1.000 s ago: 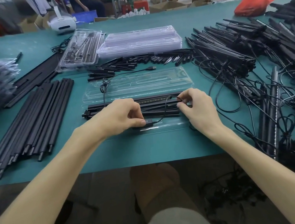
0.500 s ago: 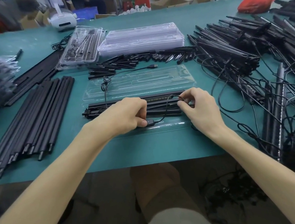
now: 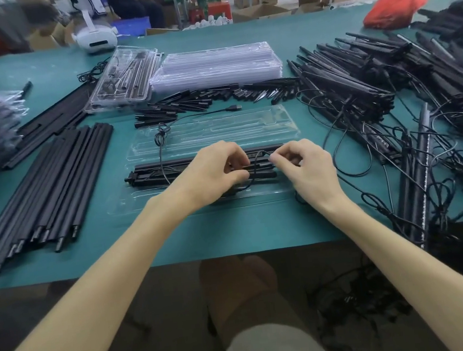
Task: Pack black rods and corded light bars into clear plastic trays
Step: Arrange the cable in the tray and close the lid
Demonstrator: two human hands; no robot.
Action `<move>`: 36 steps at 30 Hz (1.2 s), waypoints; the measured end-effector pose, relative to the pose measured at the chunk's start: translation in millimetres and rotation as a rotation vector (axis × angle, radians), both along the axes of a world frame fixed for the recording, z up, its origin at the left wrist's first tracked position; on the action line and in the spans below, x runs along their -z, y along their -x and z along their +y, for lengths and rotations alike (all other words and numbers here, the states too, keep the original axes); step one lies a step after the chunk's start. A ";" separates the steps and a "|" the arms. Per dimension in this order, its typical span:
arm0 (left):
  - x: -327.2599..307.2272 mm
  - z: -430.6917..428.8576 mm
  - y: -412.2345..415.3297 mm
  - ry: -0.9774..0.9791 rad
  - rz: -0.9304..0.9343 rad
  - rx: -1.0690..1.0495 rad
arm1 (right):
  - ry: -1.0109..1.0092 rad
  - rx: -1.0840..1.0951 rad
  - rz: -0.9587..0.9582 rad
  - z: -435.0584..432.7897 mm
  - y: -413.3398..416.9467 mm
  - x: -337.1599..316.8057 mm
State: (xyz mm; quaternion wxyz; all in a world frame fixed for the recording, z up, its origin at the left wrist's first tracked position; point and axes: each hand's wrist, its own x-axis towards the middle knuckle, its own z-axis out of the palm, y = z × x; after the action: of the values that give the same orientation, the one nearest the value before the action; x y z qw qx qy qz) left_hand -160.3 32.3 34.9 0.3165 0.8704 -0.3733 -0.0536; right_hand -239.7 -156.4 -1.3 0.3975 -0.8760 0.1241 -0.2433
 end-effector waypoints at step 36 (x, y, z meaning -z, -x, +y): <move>35.8 -21.8 -14.2 0.296 0.230 -0.055 | 0.566 -0.150 0.560 -28.0 66.1 -46.6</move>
State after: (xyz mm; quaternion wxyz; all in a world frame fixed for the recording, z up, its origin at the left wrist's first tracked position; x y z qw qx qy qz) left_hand -146.1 10.4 -0.8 0.4831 0.8123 -0.3145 -0.0885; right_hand -305.7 -184.5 45.3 0.1082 -0.9898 0.0918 0.0101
